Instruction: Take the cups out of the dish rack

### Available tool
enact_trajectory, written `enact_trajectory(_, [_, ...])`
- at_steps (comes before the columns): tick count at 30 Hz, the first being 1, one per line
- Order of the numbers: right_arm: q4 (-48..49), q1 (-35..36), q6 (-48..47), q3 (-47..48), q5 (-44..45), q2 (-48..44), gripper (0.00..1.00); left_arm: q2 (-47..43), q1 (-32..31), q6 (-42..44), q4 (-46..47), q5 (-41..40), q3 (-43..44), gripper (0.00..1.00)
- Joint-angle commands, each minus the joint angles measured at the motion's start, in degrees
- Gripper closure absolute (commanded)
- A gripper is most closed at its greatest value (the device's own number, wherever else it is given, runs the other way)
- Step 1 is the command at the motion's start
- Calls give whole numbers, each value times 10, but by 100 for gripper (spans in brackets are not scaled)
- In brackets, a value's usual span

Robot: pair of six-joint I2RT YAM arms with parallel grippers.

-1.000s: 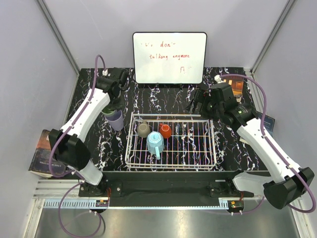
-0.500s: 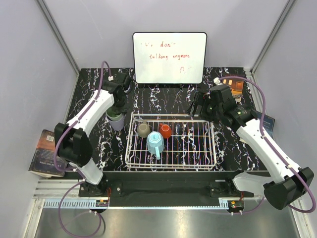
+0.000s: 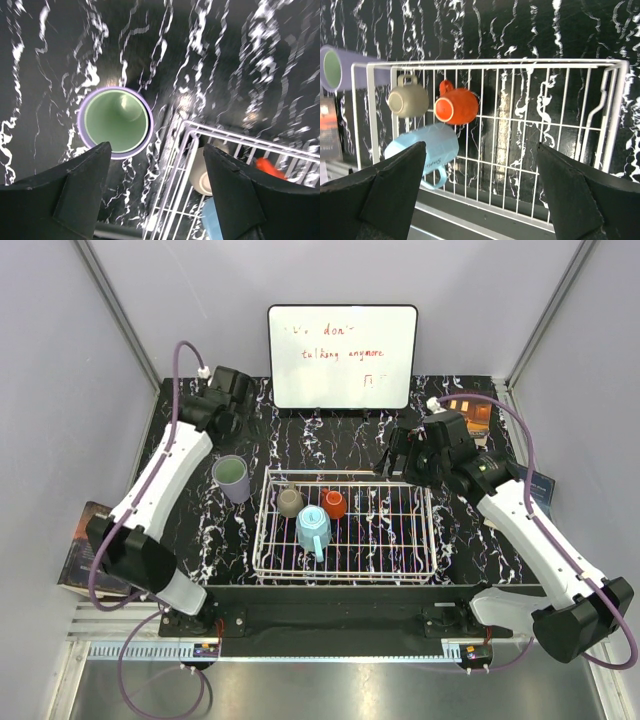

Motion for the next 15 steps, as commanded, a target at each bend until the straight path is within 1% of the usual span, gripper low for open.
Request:
enact_trajectory(1, [13,12,-46,21,-61,-3,3,-64,1,-19,8,-26,39,19])
enact_trajectory(4, [4,66,-68,33,-38,6,3,-100,-10,-24,19,-17,35,19])
enact_trajectory(5, [0,104,-73,37,-29,12,3,-109,-15,-26,24,-17,30,18])
enact_trajectory(6, [-4,128,-78,48,-19,16,2,-128,-21,-29,32,-17,25,18])
enact_trajectory(7, [-14,149,-81,54,5,21,1,-138,-38,-33,37,-16,9,18])
enact_trajectory(9, [-18,196,-81,66,24,36,0,-166,-61,-38,52,-25,-8,18])
enact_trajectory(10, [-23,207,-79,70,36,42,0,-172,-87,-44,53,-40,-26,18])
enact_trajectory(13, [-25,238,-77,79,49,50,0,-199,-133,-52,60,-71,-64,17])
enact_trajectory(15, [-25,245,-76,82,48,56,0,-210,-148,-57,62,-82,-80,17])
